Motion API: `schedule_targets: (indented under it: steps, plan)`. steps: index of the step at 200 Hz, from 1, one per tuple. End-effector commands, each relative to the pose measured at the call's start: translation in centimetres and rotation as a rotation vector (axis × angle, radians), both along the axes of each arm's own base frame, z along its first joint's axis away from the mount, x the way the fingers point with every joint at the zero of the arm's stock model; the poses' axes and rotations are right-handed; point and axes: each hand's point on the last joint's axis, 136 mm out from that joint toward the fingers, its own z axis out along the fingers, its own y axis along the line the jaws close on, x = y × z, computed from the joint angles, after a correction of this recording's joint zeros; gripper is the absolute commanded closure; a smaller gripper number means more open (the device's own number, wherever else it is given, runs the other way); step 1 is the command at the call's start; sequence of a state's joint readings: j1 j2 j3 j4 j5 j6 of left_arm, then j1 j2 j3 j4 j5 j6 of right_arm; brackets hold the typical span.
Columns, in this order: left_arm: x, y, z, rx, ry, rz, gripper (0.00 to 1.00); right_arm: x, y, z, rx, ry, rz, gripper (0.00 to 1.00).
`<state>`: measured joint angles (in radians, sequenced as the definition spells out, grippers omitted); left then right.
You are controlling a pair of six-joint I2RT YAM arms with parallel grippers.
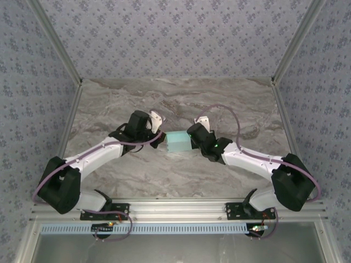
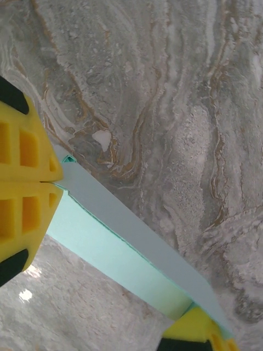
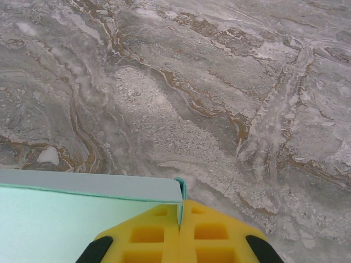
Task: Fold the paper box
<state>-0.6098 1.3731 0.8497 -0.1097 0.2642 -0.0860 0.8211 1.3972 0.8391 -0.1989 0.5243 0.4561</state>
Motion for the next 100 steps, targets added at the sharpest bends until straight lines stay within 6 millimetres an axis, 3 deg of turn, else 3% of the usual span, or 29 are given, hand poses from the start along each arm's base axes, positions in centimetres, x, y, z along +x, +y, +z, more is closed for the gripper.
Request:
schedule_targets:
  steps: [1, 56, 100]
  plan:
    - [0.5, -1.0, 2.3, -0.117, 0.082, 0.122, 1.0, -1.3, -0.6, -2.1, -0.067, 0.06, -0.004, 1.0]
    - [1.2, -0.7, 1.8, -0.254, 0.249, 0.39, 1.0, -1.7, -0.4, -2.5, -0.067, 0.052, -0.02, 1.0]
    - [1.3, -0.6, 1.2, -0.326, 0.287, 0.513, 1.0, -1.9, -0.2, -2.7, -0.068, 0.053, -0.019, 1.0]
